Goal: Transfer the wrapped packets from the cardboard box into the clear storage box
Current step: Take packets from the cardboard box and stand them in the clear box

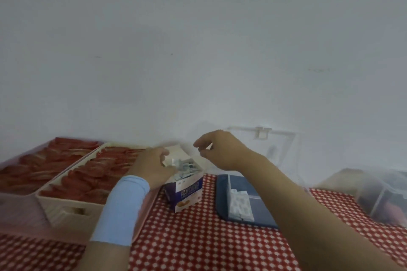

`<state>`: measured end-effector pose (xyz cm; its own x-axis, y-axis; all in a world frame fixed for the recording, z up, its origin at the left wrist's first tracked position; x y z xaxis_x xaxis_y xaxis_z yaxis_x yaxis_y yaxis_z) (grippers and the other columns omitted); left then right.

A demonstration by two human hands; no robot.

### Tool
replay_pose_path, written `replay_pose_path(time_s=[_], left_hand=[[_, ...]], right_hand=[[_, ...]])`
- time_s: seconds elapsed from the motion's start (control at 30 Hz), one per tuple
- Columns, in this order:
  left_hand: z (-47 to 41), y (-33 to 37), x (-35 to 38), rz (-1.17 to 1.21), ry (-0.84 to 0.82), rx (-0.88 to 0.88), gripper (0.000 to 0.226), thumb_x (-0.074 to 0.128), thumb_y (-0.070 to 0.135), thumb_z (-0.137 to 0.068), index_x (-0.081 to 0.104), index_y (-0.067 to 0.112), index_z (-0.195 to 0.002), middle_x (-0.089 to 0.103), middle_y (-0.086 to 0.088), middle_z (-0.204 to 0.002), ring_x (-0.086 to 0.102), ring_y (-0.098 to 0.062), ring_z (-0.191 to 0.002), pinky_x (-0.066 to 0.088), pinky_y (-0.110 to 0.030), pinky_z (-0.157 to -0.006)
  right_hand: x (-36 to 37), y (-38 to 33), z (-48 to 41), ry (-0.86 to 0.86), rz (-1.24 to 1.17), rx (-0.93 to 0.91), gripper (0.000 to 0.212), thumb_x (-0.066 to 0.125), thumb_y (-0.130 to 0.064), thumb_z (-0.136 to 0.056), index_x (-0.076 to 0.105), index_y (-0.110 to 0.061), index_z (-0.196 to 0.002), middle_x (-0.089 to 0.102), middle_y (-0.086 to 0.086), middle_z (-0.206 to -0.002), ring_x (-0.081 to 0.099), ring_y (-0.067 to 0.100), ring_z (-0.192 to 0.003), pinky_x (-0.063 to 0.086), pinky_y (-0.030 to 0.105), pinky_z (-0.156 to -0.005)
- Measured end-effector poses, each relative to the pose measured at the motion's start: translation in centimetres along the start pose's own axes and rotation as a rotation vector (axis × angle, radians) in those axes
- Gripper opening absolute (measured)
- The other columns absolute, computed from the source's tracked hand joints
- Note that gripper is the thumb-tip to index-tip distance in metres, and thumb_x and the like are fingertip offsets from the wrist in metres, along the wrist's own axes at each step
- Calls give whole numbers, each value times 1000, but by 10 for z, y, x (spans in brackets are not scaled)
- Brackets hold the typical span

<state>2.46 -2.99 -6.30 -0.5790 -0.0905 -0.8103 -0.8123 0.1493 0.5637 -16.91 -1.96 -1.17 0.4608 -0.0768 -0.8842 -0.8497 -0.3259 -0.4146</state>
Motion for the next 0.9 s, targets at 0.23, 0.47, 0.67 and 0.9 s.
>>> replay_pose_path(time_s=[0.23, 0.47, 0.67, 0.9], left_hand=[[-2, -9, 6, 78, -195, 56, 99, 86, 36, -70, 32, 25, -152, 47, 1, -149, 48, -17, -133, 41, -32, -106], [-10, -6, 4, 91, -211, 97, 95, 80, 30, -79, 24, 27, -155, 43, 3, -153, 44, -14, -136, 37, -28, -107], [-14, 9, -10, 271, 134, 204, 40, 67, 22, -92, 58, 23, -131, 63, 7, -129, 58, -8, -115, 41, -21, -101], [-11, 12, -12, 868, -21, 62, 18, 59, 24, -98, 70, 11, -98, 69, -3, -88, 64, -18, -81, 54, -29, -73]], right_hand=[[56, -20, -33, -128, 144, -58, 30, 62, -35, -95, 68, -27, -124, 69, -1, -118, 65, 18, -102, 55, 36, -89], [53, -7, -41, -9, 81, -58, 15, 64, -22, -93, 76, -21, -101, 73, 0, -101, 66, 17, -90, 57, 36, -83], [29, -4, -40, 139, -65, -117, 11, 64, -19, -95, 75, -18, -97, 71, -3, -89, 64, 12, -82, 50, 24, -73], [-12, -17, -27, 82, -353, -169, 7, 65, -7, -93, 73, -7, -94, 71, 6, -77, 61, 5, -63, 48, 15, -60]])
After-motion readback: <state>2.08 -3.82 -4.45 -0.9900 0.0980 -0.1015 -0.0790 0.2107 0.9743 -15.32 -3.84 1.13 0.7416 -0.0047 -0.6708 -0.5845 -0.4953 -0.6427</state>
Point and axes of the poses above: each hand's wrist, its own z-axis away from the middle knuckle, its own x-axis out of the palm, y = z × x, the point moved 3 cm from there along -z, towards the middle knuckle
